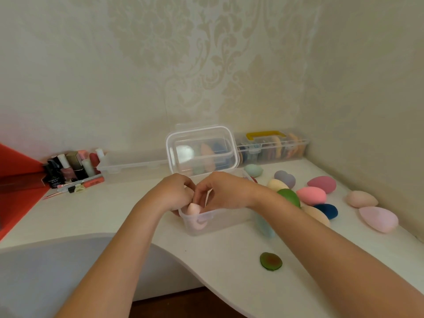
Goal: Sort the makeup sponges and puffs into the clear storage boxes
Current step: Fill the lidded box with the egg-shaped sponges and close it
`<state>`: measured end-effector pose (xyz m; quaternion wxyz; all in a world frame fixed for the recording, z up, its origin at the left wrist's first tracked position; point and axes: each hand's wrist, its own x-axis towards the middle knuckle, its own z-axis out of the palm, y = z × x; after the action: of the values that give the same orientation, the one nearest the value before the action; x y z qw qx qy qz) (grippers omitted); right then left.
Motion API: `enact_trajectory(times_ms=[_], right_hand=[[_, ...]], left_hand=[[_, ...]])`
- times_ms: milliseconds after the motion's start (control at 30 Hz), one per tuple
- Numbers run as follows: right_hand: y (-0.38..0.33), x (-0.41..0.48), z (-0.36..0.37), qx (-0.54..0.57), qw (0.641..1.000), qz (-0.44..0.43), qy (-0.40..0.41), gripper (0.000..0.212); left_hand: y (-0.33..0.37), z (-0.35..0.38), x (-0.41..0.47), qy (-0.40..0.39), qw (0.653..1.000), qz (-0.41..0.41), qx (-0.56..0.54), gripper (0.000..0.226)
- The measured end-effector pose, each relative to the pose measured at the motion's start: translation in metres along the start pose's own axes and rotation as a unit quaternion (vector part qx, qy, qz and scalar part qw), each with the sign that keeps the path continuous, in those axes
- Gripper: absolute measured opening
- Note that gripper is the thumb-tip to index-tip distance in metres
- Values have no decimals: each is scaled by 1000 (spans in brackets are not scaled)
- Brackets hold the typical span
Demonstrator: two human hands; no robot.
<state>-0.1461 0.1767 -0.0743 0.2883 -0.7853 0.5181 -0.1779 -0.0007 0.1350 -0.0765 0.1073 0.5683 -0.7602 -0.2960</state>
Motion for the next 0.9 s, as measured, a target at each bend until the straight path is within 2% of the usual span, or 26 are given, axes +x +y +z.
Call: enact_trajectory(times_ms=[167, 333, 500, 700, 900], right_hand=[[-7, 12, 11, -57, 997, 53, 2, 29], [-10, 8, 7, -43, 995, 89, -17, 22], [-13, 1, 0, -51, 996, 68, -22, 13], [-14, -3, 1, 2, 998, 64, 30, 16], [-14, 5, 13, -46, 991, 108, 68, 19]], left_hand=[[-1, 5, -2, -9, 1000, 8, 2, 24], [-4, 7, -5, -26, 997, -13, -72, 32], [-4, 6, -8, -37, 993, -25, -107, 34], [-3, 6, -10, -34, 992, -21, -121, 29], [-8, 7, -12, -46, 980, -34, -190, 23]])
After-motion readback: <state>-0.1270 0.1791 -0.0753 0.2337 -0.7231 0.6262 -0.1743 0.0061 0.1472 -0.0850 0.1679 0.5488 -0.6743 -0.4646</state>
